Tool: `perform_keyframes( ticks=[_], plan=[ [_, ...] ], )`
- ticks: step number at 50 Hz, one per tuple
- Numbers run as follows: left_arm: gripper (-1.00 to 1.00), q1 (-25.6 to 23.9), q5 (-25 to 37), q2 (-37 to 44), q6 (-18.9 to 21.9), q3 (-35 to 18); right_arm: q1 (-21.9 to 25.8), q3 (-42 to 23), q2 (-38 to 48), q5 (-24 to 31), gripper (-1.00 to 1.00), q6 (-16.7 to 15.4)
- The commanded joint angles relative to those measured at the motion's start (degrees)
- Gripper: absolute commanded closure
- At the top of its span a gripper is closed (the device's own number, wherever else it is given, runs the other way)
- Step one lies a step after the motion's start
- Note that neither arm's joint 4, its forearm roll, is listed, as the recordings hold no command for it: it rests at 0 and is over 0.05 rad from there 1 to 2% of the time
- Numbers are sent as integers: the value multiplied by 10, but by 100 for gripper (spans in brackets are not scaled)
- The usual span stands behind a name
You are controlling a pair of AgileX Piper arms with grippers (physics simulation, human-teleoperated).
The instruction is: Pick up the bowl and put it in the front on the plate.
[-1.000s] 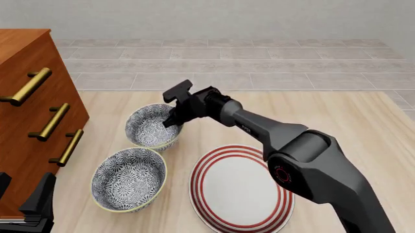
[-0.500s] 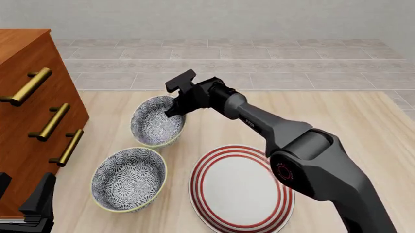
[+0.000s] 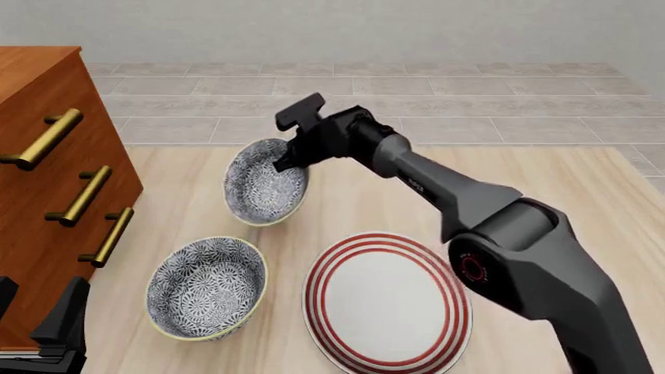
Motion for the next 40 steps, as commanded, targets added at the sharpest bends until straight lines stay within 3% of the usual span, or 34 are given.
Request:
perform_keyframes(
  ticks=[1,19,23,32,36,37,40],
  plan=[
    [-100,0,0,0,0,0,-7,20,-31,-5,100,9],
    [-100,0,0,0,0,0,-22,86,-88,-31,100,46],
    [-100,0,0,0,0,0,-27,118,-109,-41,100,77],
    [-100,0,0,0,0,0,-43,170,-148,-59,100,93],
    [-100,0,0,0,0,0,-49,195,-168,-66,100,105],
    [-100,0,0,0,0,0,-50,213,-179,-70,100,125],
    [-100,0,0,0,0,0,-57,237,-196,-80,100,129]
  ],
)
